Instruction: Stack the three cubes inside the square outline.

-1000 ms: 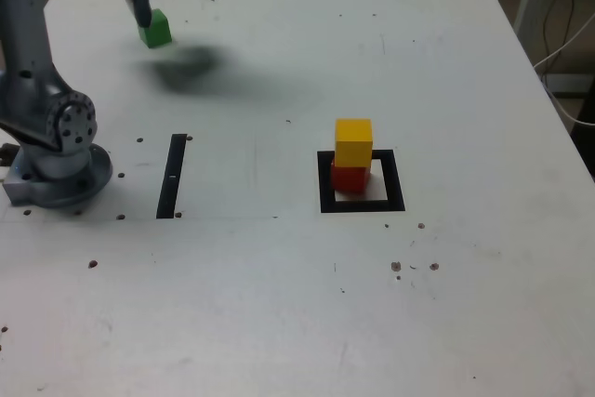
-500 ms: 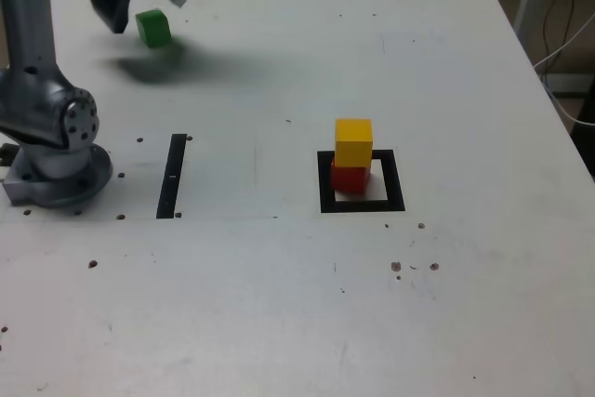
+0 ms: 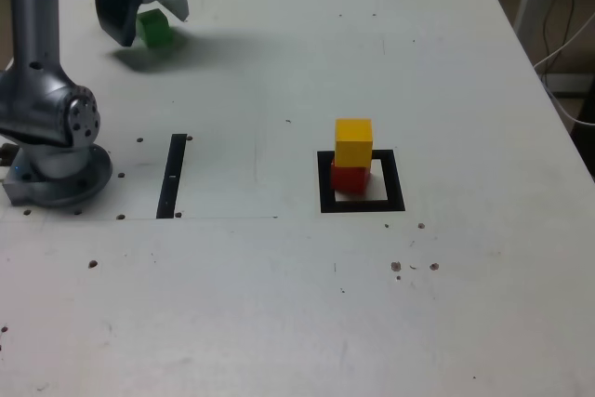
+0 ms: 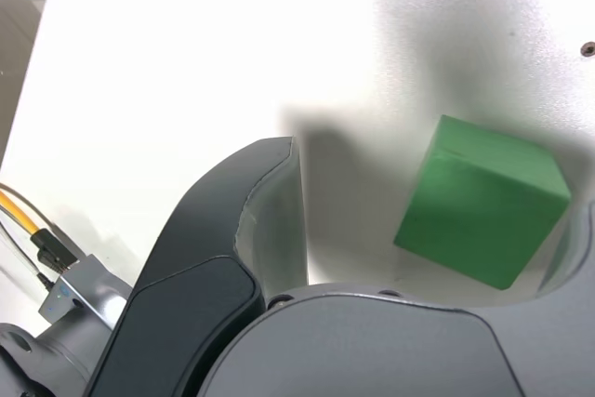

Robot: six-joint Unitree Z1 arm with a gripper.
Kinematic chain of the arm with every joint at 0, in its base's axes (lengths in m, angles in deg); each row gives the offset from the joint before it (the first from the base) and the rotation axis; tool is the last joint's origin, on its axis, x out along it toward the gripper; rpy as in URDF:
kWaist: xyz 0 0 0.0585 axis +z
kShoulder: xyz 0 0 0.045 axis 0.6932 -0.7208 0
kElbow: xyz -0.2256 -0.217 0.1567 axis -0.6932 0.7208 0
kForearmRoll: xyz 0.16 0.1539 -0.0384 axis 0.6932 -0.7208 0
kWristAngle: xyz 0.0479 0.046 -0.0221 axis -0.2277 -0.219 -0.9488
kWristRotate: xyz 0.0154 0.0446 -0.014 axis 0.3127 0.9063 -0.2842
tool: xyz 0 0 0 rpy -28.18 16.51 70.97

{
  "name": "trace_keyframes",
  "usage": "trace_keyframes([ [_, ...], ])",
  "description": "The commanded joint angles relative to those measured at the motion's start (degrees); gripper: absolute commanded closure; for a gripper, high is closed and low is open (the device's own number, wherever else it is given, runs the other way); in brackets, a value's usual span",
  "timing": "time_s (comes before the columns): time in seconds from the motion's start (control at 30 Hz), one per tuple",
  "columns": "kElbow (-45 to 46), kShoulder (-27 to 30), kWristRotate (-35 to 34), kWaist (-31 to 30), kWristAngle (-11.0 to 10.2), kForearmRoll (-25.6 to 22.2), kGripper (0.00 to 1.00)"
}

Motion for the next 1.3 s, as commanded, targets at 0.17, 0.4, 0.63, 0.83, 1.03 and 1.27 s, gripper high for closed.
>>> trace_keyframes([
  [0.17, 0.5, -0.1, 0.8, 0.1, 0.4, 2.1, 0.15],
  [0.4, 1.2, 1.0, 1.3, 0.1, 2.2, 3.6, 0.38],
  [0.63, 1.4, 1.7, 1.3, 0.1, 3.1, 5.4, 0.63],
  [0.83, 2.6, 1.8, 2.7, 0.1, 5.9, 5.4, 0.65],
  [1.03, 1.8, 1.6, 3.7, 0.1, 7.1, 5.2, 0.65],
  [1.27, 1.1, 2.0, 4.2, 0.1, 7.1, 4.3, 0.7],
])
